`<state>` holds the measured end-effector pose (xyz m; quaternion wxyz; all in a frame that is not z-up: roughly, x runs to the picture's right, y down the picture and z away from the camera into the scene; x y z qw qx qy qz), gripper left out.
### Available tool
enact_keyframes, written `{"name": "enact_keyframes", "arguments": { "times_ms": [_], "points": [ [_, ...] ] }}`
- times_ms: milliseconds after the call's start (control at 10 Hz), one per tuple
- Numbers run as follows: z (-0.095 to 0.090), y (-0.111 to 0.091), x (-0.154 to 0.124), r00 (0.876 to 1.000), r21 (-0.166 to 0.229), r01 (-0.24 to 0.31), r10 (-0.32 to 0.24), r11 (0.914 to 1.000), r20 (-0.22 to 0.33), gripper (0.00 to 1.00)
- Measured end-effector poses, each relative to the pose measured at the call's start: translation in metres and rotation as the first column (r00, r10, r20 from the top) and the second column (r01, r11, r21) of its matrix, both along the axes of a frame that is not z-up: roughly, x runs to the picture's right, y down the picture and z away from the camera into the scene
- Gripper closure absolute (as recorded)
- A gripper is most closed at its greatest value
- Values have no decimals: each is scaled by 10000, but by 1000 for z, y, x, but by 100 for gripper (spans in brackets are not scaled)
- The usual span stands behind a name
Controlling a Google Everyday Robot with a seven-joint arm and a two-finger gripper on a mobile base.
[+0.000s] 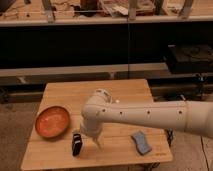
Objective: Knock the eraser over
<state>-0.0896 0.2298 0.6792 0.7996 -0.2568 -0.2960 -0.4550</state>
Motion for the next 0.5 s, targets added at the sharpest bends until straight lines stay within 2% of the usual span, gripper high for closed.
{"name": "enact_keyframes", "arguments": {
  "times_ms": [400, 500],
  "points": [
    [-1, -1, -4, 10000, -29, 13, -13, 10000, 39, 21],
    [-1, -1, -6, 10000, -38, -2, 2, 10000, 43, 29]
  ]
}}
